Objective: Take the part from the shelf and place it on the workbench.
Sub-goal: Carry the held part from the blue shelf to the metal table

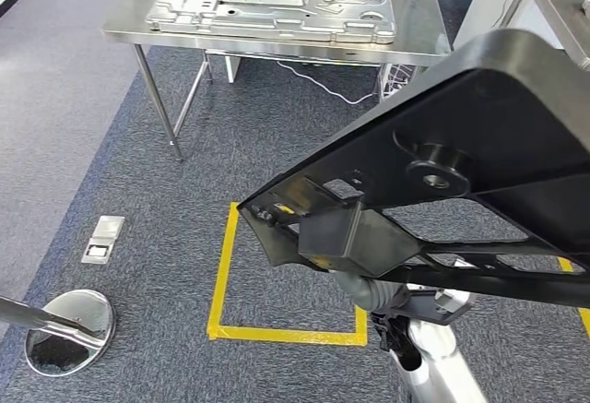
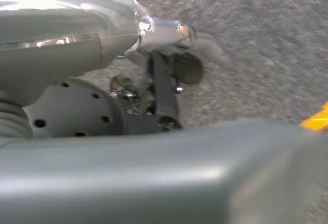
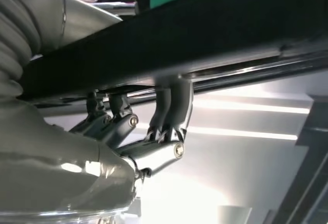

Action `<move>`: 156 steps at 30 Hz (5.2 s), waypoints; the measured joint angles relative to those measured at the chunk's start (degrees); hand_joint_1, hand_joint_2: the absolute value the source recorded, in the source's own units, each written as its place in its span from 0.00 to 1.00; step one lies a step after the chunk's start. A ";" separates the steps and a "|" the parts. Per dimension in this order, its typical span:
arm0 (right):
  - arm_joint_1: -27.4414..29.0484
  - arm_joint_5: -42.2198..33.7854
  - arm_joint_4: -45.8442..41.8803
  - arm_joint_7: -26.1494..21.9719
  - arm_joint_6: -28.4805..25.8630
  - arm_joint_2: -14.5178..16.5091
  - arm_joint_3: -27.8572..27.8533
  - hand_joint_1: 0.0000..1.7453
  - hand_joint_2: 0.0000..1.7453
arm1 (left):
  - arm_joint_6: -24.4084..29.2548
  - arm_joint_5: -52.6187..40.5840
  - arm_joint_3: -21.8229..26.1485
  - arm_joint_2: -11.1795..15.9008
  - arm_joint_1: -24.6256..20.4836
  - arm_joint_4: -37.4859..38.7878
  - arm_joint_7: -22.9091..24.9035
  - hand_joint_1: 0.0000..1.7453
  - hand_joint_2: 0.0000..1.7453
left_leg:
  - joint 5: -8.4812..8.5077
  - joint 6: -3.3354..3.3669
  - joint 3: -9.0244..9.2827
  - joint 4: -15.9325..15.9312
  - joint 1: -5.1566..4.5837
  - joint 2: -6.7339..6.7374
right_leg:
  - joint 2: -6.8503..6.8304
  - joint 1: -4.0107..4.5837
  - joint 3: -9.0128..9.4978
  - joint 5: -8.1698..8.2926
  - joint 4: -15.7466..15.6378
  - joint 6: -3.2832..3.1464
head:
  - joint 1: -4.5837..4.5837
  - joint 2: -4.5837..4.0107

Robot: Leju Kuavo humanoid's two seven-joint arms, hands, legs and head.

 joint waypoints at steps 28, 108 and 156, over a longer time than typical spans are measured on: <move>-0.09 1.01 0.68 1.07 -0.47 0.19 -0.90 1.00 1.00 | -0.09 -0.07 0.00 -0.05 -0.05 0.01 -0.14 0.00 1.00 | 0.25 0.06 -0.34 1.46 -1.50 2.91 | -3.81 1.93 -0.81 -0.01 1.53 -2.49 | -0.08 -0.01; -0.03 1.75 0.30 0.10 -0.76 0.85 0.52 1.00 1.00 | -0.65 -0.75 -0.02 0.99 -0.28 0.01 -1.02 0.00 1.00 | -5.27 -0.21 5.81 -0.68 -0.95 2.25 | -3.01 1.46 -4.93 2.49 2.47 -2.68 | -0.03 -0.01; 0.10 1.84 -0.67 -0.80 0.32 -0.13 0.24 1.00 1.00 | 1.61 -1.03 -0.23 0.89 -0.26 0.01 -0.93 0.00 1.00 | -0.93 2.93 1.75 -1.91 -1.45 2.28 | -3.02 1.64 -2.81 -4.53 7.23 -1.31 | 0.14 -0.02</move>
